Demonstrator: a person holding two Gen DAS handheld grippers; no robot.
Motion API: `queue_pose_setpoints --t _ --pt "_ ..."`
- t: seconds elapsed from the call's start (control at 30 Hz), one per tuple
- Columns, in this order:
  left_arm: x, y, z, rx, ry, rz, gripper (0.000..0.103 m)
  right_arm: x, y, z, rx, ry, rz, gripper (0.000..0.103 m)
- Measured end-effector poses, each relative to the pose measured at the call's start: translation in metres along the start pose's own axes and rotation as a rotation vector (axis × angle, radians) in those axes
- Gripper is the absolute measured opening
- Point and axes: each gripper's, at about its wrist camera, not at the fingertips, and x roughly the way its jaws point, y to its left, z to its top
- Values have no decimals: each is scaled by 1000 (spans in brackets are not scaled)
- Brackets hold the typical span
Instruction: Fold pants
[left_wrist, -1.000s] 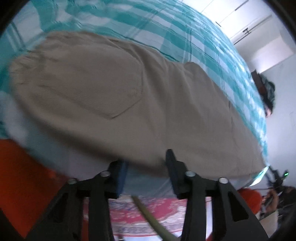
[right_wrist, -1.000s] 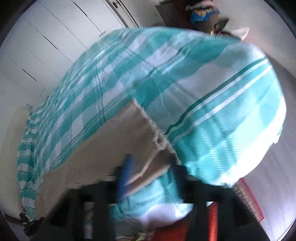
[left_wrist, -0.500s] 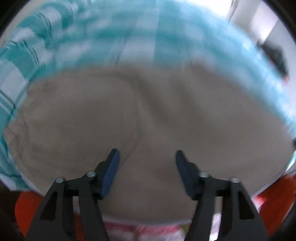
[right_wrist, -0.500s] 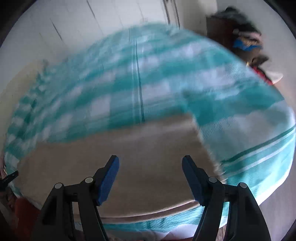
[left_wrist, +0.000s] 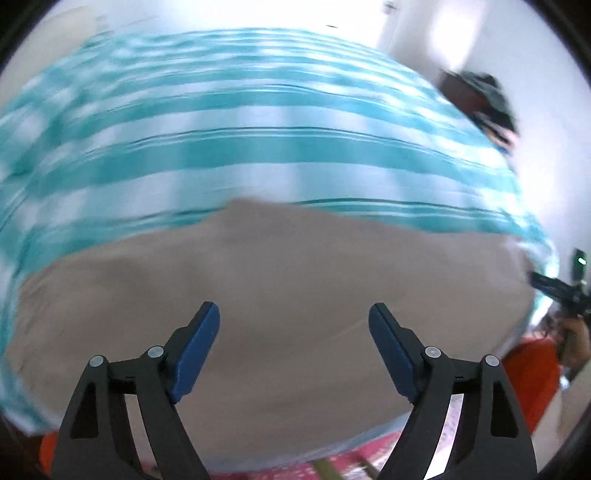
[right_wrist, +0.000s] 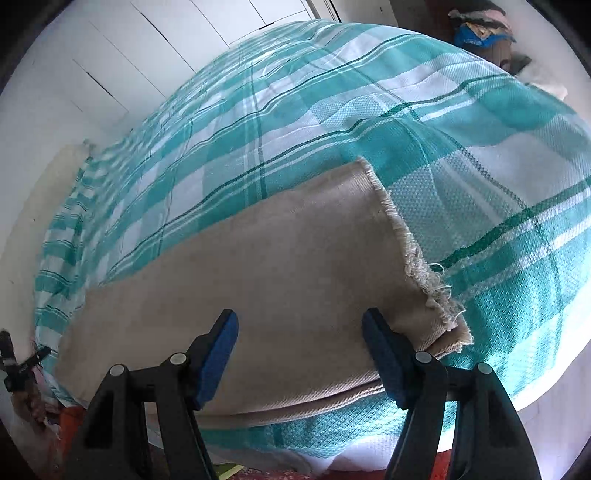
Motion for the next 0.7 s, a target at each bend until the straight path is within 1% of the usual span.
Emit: queue_pose_setpoints --t 0.03,0.1,0.13,0.2,0.23,0.33,0.37,0.4,0.47,0.5,0.57,0.6,0.7 --pt "10 -15 6 21 17 -19 84 0 1 -1 -4 2 -1 70" --pt "41 -58 22 96 59 -54 84 -1 4 -2 -18 4 -9 70" --pt "57 -81 29 146 70 -51 84 0 5 -2 -24 7 -14 70" --pt "80 -116 40 212 76 -36 84 2 5 -1 -32 11 -20 70" --pt "93 -133 46 231 80 -35 84 3 5 0 -33 13 -21 70" --pt "122 -168 57 274 108 -33 84 4 4 1 -35 16 -18 70" --pt "130 -181 53 309 123 -23 84 4 4 1 -34 15 -15 70" --pt "135 -194 43 354 143 -12 84 4 3 1 -33 15 -10 70" --pt "141 -213 15 453 175 -11 84 4 1 2 -28 14 4 70" --pt "138 -219 -1 500 163 -2 84 3 0 1 -26 13 10 70" --pt "125 -224 -29 556 90 37 84 2 -3 1 -18 11 29 70" --pt "120 -223 -36 553 74 37 84 1 -4 -1 -15 9 36 70" --pt "111 -210 -44 466 90 -2 84 -1 -9 -2 9 1 68 70"
